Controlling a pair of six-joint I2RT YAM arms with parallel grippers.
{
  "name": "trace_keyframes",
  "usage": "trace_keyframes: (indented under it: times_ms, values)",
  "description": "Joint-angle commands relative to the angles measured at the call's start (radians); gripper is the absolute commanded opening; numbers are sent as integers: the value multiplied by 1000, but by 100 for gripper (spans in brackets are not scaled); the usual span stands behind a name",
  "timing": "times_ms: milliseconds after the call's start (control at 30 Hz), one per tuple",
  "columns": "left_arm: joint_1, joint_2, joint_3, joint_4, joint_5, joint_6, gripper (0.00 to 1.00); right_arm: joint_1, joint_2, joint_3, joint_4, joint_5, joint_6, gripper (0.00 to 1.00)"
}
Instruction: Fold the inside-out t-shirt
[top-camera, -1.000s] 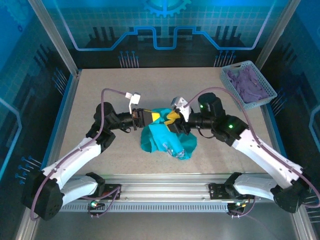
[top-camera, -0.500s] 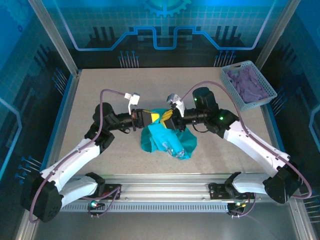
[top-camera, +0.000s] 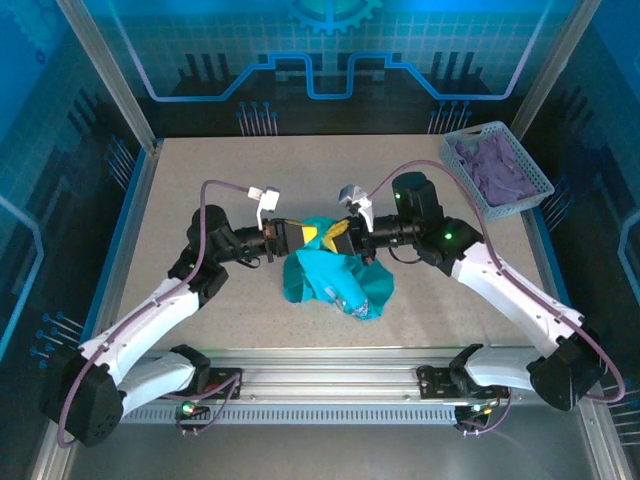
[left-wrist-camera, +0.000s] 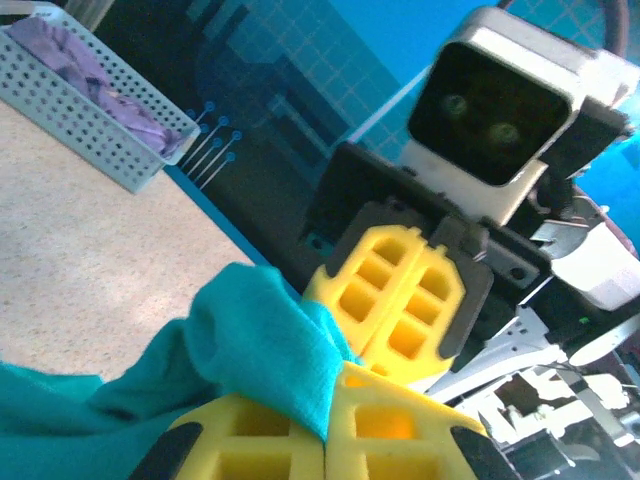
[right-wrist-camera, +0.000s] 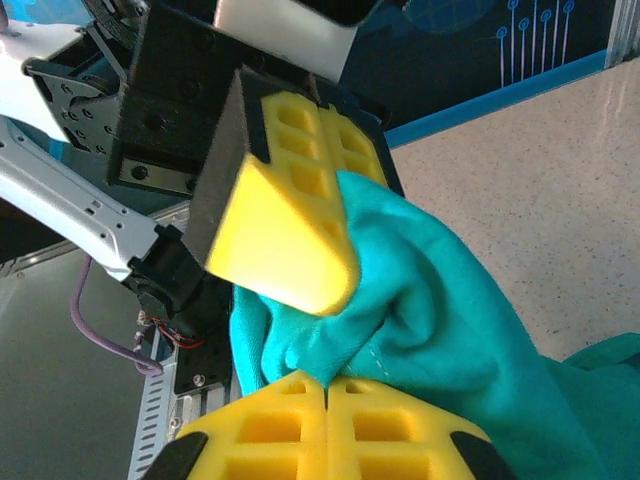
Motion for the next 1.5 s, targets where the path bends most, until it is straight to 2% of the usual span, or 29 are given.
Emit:
trace_keyframes:
  times_ms: [0,100,333,567,700,833,1000,1100,1133,1267,1333,1467]
  values:
    - [6,-29,33,-97,-69,77,0,-18,-43,6,-31,-14,-27,3]
    - [6,-34,41,-154,-102,109,1,-15,-47,20,-49,-14,-25,2]
    - [5,-63,53,-278,-183,187,11,15,-22,84,-72,17,11,0]
    - [-2,-159,58,-466,-401,280,48,26,52,182,-103,73,119,0]
    - [-29,-236,61,-532,-501,311,58,47,104,244,-161,126,132,0]
    - [-84,-258,65,-523,-512,297,65,73,137,300,-224,222,120,0]
    - [-156,-193,55,-477,-461,259,65,74,148,321,-229,261,146,0]
    - [-177,-166,29,-417,-433,241,62,71,151,333,-238,277,152,0]
    - [-176,-153,27,-411,-430,243,56,70,153,336,-239,267,152,1]
    - [-176,-100,65,-463,-479,294,16,54,148,358,-285,260,131,4]
    - [-176,-90,83,-503,-542,317,1,33,141,363,-313,255,122,5]
    - [-174,-94,98,-529,-585,362,0,15,140,364,-348,243,111,5]
